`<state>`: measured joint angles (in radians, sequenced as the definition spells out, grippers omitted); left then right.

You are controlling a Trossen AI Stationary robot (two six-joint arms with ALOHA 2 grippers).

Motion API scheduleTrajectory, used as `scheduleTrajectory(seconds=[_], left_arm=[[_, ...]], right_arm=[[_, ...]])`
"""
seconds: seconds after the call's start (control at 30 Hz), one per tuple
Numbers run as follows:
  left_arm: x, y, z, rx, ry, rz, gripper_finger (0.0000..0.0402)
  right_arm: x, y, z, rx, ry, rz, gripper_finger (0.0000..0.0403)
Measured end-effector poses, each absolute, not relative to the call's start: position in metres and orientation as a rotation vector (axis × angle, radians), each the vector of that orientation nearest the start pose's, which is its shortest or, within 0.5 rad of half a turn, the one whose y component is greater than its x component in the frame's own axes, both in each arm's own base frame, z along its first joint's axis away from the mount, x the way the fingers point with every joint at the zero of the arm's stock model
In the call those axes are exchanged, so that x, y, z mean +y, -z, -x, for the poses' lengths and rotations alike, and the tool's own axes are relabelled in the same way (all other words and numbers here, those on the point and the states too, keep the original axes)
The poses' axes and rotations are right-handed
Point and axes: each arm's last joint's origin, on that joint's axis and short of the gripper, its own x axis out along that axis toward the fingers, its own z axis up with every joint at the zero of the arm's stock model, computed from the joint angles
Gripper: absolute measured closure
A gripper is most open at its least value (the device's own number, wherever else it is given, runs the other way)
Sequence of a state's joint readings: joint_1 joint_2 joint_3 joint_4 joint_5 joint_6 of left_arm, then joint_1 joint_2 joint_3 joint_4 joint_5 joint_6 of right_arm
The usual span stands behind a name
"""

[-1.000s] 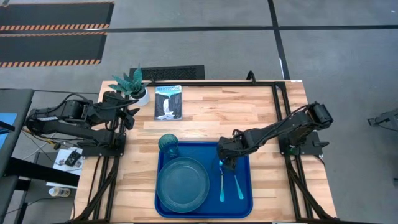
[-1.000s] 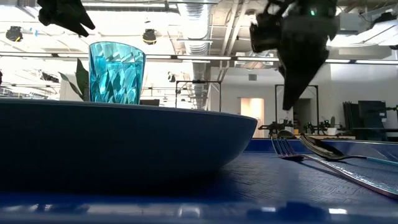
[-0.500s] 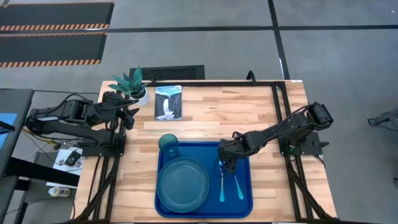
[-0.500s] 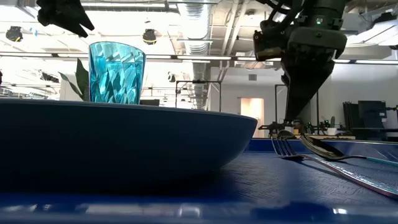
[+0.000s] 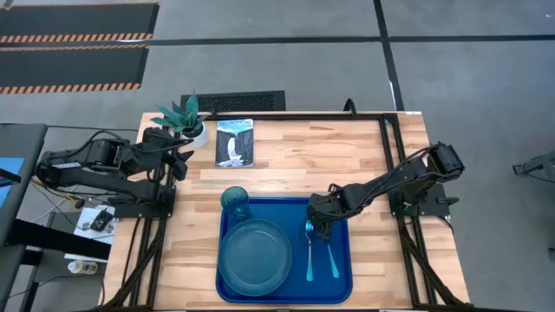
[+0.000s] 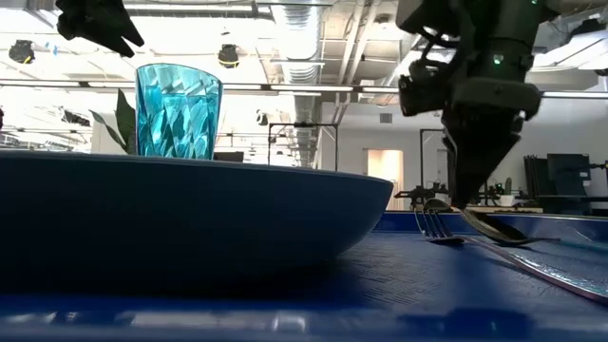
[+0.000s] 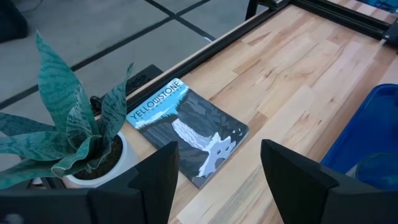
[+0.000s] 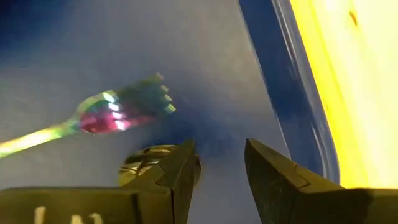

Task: Pick and place plate/cup/fork/spoon on tray
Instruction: Put the blue spoon on the blue serving tray to the right of the blue fork

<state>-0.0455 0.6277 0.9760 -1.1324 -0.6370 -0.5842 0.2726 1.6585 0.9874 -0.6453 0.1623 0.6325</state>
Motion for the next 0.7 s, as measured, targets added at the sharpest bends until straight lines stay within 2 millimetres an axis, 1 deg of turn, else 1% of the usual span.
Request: scheduleTrajectory(seconds=[0.4,0.7], left_arm=[[0.014,-0.334,-0.081,0.555,-0.756,0.274,0.0187],[0.014,-0.334,-0.081,0.553,-0.758,0.274,0.0187]], right_arm=[[0.071,-0.166,-0.287,1.253,0.335,-0.279,0.0241],[0.063,-0.175,-0.295,1.217,0.35,-0.312,0.0243]])
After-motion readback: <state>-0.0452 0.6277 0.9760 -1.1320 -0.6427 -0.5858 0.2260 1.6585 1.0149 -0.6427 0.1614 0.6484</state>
